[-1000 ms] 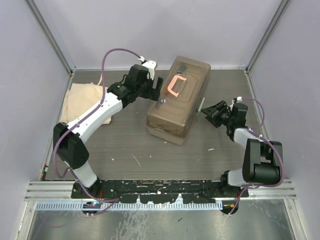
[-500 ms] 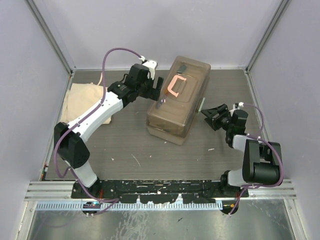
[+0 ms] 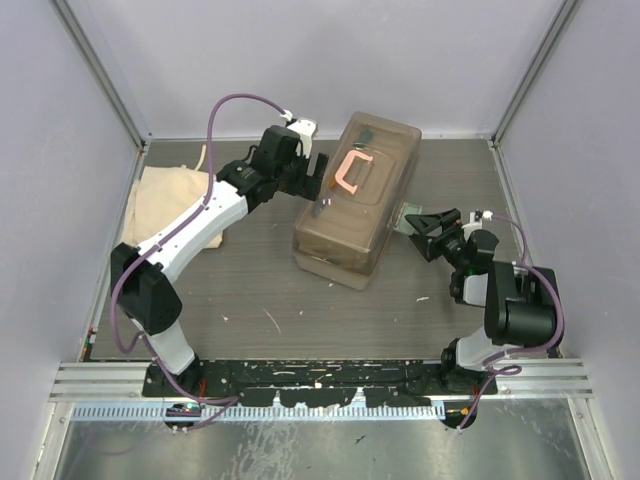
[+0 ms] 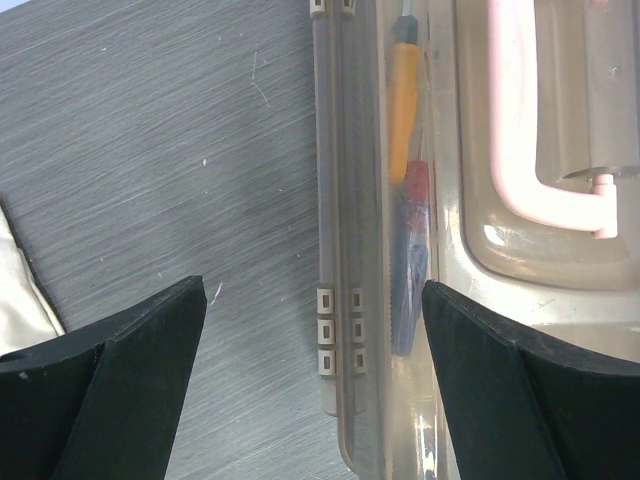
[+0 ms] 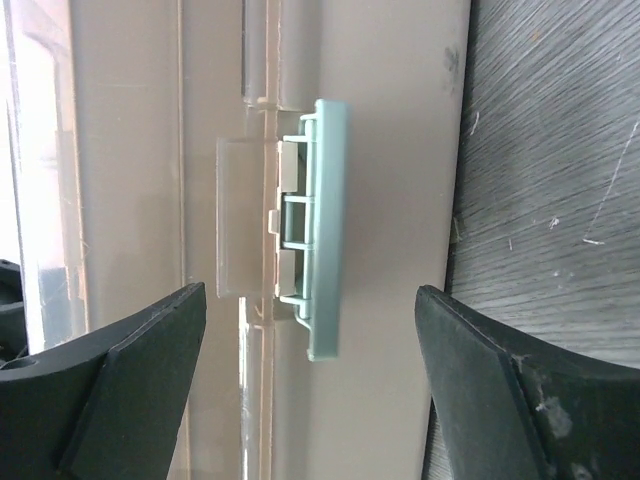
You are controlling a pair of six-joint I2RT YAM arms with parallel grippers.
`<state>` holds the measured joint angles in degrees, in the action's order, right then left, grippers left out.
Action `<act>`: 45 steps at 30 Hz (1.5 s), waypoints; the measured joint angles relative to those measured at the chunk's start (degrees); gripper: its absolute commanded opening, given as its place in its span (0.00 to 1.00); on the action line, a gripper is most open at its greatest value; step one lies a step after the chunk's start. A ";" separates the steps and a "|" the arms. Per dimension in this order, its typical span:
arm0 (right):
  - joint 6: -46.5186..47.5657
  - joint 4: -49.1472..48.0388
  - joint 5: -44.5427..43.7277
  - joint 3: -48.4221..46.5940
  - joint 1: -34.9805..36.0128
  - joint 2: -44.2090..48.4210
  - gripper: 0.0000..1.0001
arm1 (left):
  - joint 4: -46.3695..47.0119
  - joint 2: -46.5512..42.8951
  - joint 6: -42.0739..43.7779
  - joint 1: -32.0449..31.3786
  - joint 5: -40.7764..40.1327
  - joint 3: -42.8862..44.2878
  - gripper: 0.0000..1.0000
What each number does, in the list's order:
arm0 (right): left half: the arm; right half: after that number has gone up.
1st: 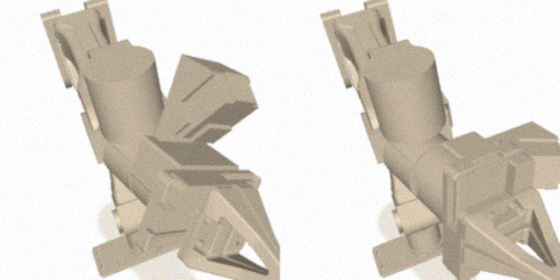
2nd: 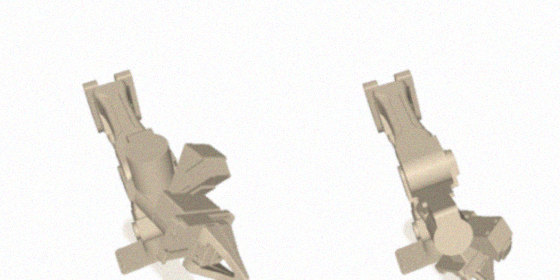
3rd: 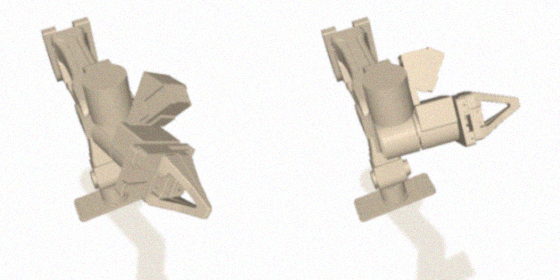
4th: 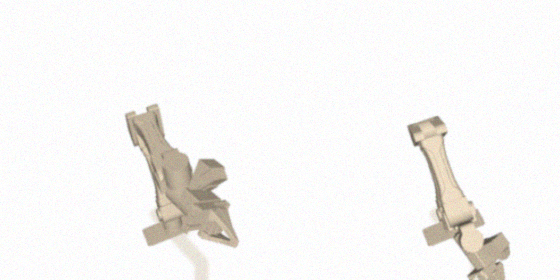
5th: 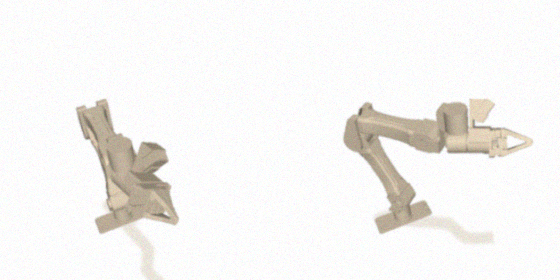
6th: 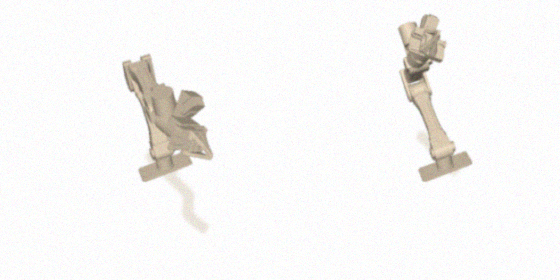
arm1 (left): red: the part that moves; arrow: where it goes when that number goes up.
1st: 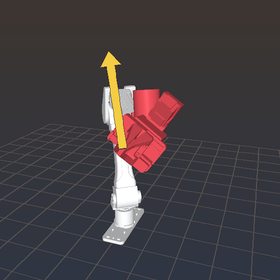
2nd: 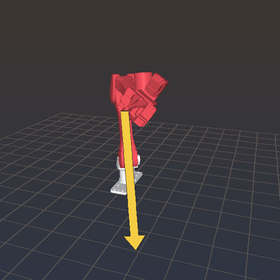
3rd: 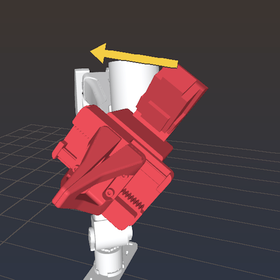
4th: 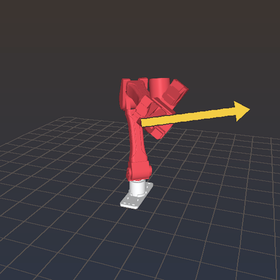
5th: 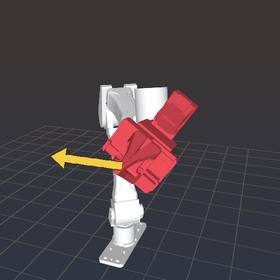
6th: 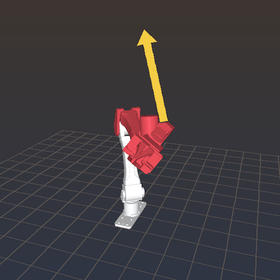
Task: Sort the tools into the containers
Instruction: Close the storage box at the center of the board.
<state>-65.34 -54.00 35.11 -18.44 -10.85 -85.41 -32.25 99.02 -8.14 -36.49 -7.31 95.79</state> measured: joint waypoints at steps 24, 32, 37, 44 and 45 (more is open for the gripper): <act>-20.39 -32.11 5.29 -5.07 0.79 -21.24 0.87 | -0.48 0.20 0.02 0.00 0.00 0.42 0.92; -21.84 -32.04 5.46 -7.50 2.73 -22.99 0.87 | -0.66 0.37 0.02 0.00 0.04 0.63 0.91; -22.14 -31.95 5.35 -7.50 2.75 -22.82 0.87 | -0.63 0.39 0.02 0.00 0.04 0.68 0.91; -20.87 -29.40 4.04 -6.19 2.47 -19.17 0.87 | -0.66 0.39 0.02 0.00 0.04 0.68 0.91; -20.31 -28.35 3.85 -5.95 2.38 -18.18 0.87 | -0.66 0.39 0.02 0.00 0.04 0.70 0.91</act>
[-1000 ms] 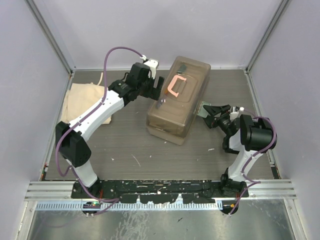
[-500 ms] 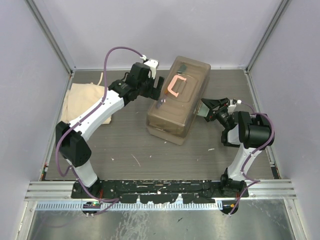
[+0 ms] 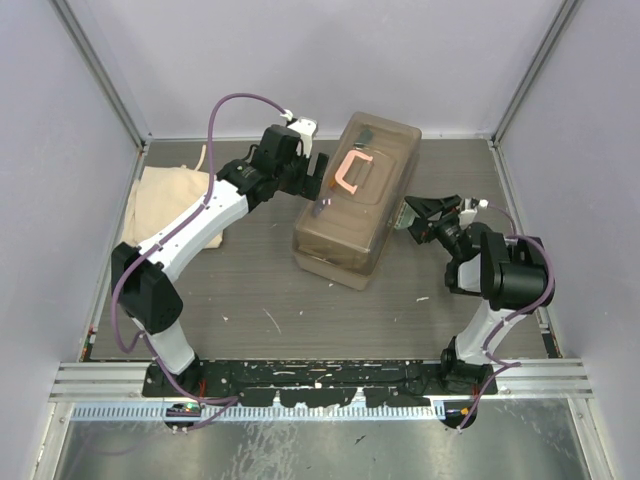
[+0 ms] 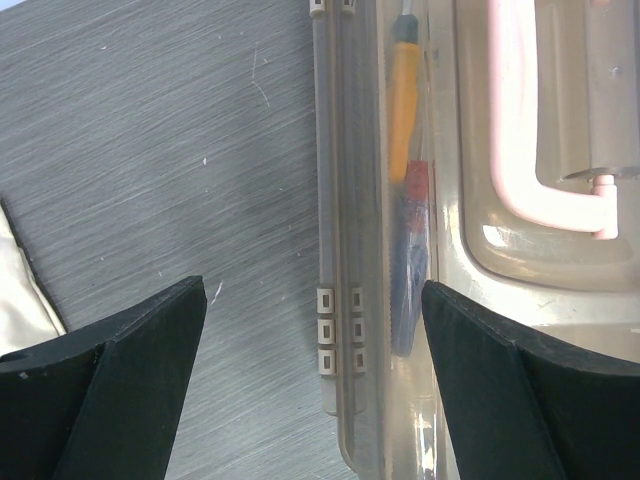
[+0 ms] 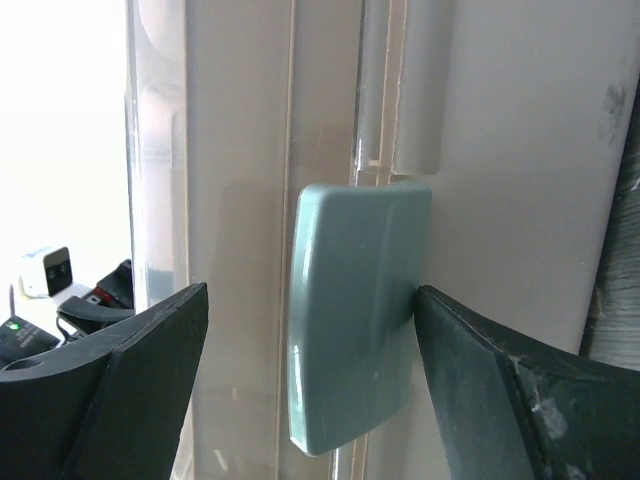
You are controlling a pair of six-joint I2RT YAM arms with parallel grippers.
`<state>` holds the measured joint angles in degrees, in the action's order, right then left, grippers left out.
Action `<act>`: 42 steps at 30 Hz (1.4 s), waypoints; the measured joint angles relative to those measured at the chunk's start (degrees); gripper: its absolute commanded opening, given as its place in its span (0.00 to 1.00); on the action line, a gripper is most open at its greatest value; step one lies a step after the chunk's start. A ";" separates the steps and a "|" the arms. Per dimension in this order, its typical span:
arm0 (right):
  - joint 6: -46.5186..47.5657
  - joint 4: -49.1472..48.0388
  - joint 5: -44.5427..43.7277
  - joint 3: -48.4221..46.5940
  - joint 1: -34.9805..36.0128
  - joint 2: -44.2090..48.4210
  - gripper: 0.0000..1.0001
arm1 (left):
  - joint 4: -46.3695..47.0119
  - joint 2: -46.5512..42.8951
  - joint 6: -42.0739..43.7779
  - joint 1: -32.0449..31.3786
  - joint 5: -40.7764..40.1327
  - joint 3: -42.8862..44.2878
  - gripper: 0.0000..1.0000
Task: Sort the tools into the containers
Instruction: Close the storage box at the center of the board.
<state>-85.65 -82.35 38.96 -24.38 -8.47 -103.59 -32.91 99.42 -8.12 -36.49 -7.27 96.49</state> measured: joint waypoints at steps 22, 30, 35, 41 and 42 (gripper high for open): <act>12.09 16.39 0.79 -2.84 2.21 15.80 0.87 | 0.04 0.13 -0.02 0.00 0.07 0.09 0.91; 21.49 31.12 -3.89 -2.84 2.23 24.92 0.87 | 0.04 0.13 0.00 0.00 0.09 0.09 0.91; 27.39 41.24 -9.20 -2.99 2.25 31.56 0.75 | 0.04 0.13 0.02 0.00 0.09 0.09 0.91; 30.21 53.27 -13.03 -4.46 2.23 30.29 0.70 | 0.04 0.13 0.09 0.00 0.09 0.09 0.90; 30.27 54.07 -13.07 -4.46 2.25 29.55 0.69 | 0.04 0.13 0.13 0.00 0.09 0.09 0.91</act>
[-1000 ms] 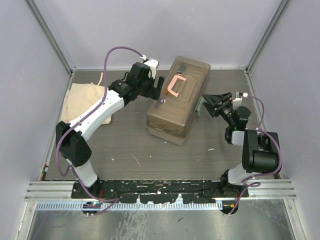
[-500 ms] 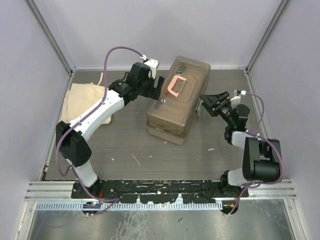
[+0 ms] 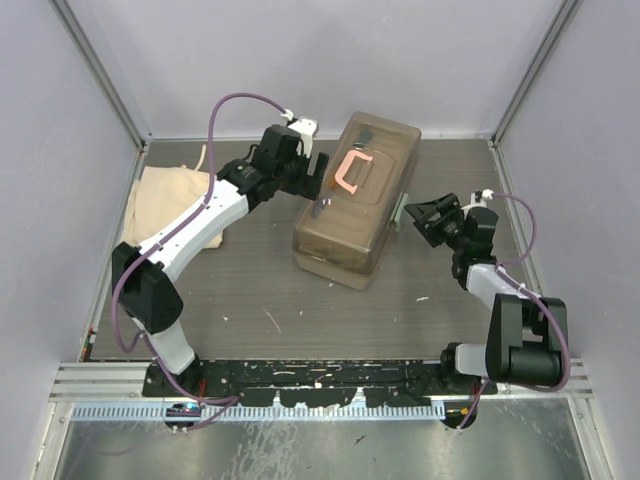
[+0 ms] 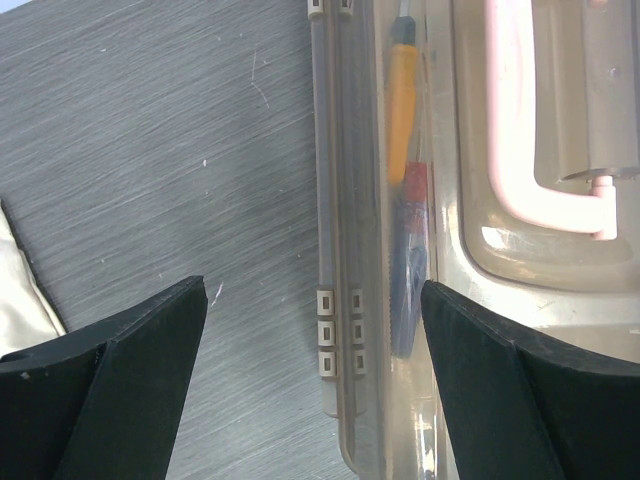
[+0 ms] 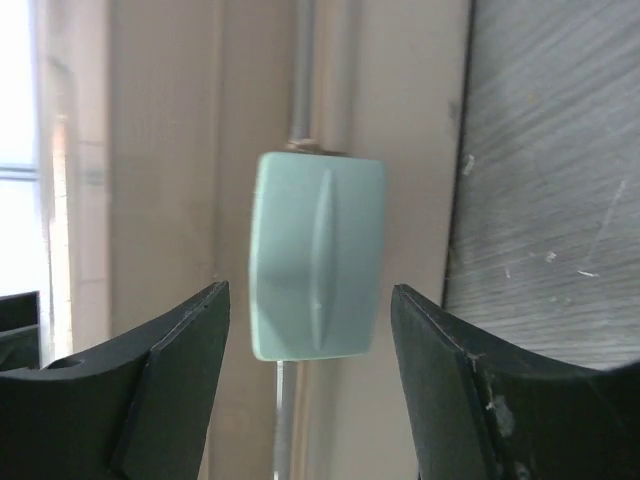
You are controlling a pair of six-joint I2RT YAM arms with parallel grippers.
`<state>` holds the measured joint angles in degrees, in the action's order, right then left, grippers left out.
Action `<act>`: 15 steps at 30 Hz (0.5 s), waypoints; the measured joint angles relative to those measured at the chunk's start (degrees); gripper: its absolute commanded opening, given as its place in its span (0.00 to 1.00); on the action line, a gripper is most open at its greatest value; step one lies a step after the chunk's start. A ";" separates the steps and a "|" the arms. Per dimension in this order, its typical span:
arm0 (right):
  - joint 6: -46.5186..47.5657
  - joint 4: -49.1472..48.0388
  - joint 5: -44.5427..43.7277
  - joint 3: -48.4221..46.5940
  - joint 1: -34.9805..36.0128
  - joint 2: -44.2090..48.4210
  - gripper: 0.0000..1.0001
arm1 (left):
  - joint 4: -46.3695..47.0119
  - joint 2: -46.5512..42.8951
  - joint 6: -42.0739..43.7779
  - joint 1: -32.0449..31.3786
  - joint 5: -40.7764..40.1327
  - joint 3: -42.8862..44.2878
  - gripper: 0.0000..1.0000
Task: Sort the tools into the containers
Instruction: Close the storage box at the center of the board.
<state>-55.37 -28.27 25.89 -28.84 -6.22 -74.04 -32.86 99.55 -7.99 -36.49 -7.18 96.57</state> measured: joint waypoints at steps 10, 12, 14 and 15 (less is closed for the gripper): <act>-1.99 -3.06 2.64 -0.90 -0.66 -8.07 0.55 | 0.22 0.02 1.53 -0.50 -0.57 0.00 0.90; -2.47 -4.37 3.04 -0.90 -0.72 -8.68 0.50 | 0.20 0.07 1.66 -0.52 -0.63 0.07 0.90; -3.41 -6.23 3.65 -0.92 -0.79 -9.55 0.45 | 0.17 0.15 1.68 -0.52 -0.61 0.17 0.90; -3.67 -6.95 3.82 -0.92 -0.83 -9.92 0.43 | 0.11 0.22 1.68 -0.52 -0.61 0.28 0.90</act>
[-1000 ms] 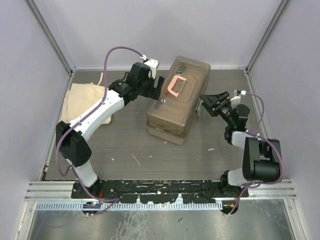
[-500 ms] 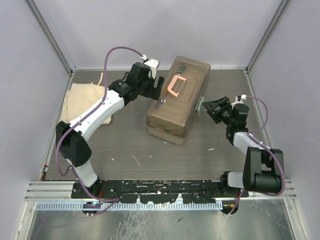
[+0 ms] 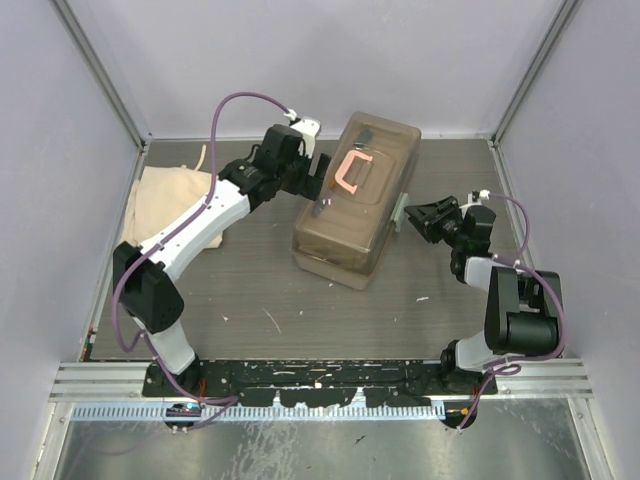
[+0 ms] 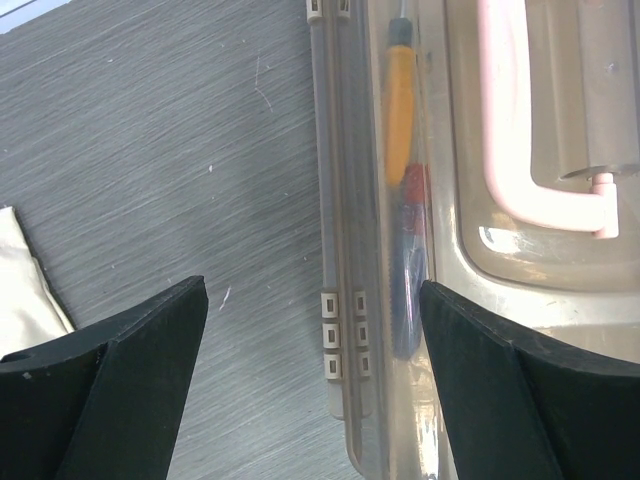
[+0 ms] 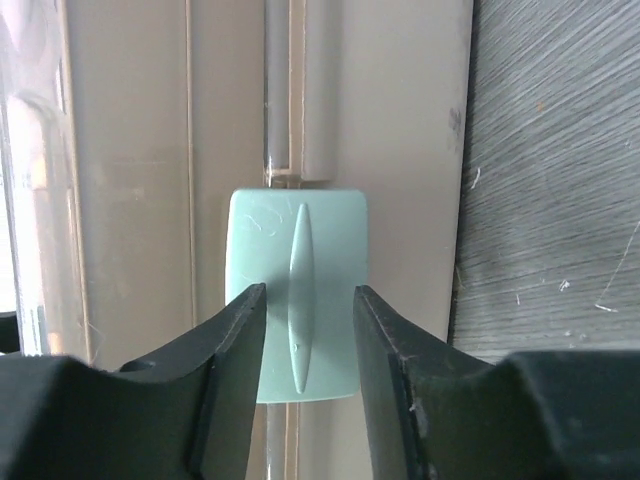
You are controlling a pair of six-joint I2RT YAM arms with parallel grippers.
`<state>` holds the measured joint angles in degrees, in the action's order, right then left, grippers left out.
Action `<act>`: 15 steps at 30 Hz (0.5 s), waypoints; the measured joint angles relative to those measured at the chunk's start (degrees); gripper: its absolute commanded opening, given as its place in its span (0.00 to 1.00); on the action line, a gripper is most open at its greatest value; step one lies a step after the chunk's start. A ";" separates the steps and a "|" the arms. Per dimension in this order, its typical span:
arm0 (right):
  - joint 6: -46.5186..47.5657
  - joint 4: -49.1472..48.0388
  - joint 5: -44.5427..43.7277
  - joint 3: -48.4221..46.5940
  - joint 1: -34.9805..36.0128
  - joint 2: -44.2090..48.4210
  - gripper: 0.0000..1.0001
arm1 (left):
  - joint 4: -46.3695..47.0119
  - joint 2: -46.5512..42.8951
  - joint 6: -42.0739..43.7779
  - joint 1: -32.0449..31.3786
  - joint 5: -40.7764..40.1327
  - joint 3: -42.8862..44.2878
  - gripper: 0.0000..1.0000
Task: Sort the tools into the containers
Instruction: Close the storage box at the center of the board.
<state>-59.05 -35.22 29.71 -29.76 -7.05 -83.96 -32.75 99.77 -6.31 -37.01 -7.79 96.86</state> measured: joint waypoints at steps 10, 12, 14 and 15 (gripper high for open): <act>-4.81 -7.04 0.22 -0.04 -0.24 -4.50 0.30 | -0.70 1.29 1.18 -0.20 -0.24 1.88 0.89; -5.97 -8.37 0.17 -0.04 -0.13 -5.46 0.25 | -0.98 1.29 1.27 -0.31 -0.61 2.01 0.88; -7.10 -9.25 -0.22 -0.02 0.17 -6.19 0.21 | -1.36 1.38 1.38 -0.42 -1.01 2.29 0.88; -7.50 -9.68 -0.44 -0.02 0.35 -6.38 0.20 | -1.49 1.46 1.46 -0.44 -1.07 2.40 0.88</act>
<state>-66.54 -44.91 29.28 -29.78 -6.70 -90.35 -34.24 101.23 -4.84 -37.45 -8.86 99.26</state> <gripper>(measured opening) 0.245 0.884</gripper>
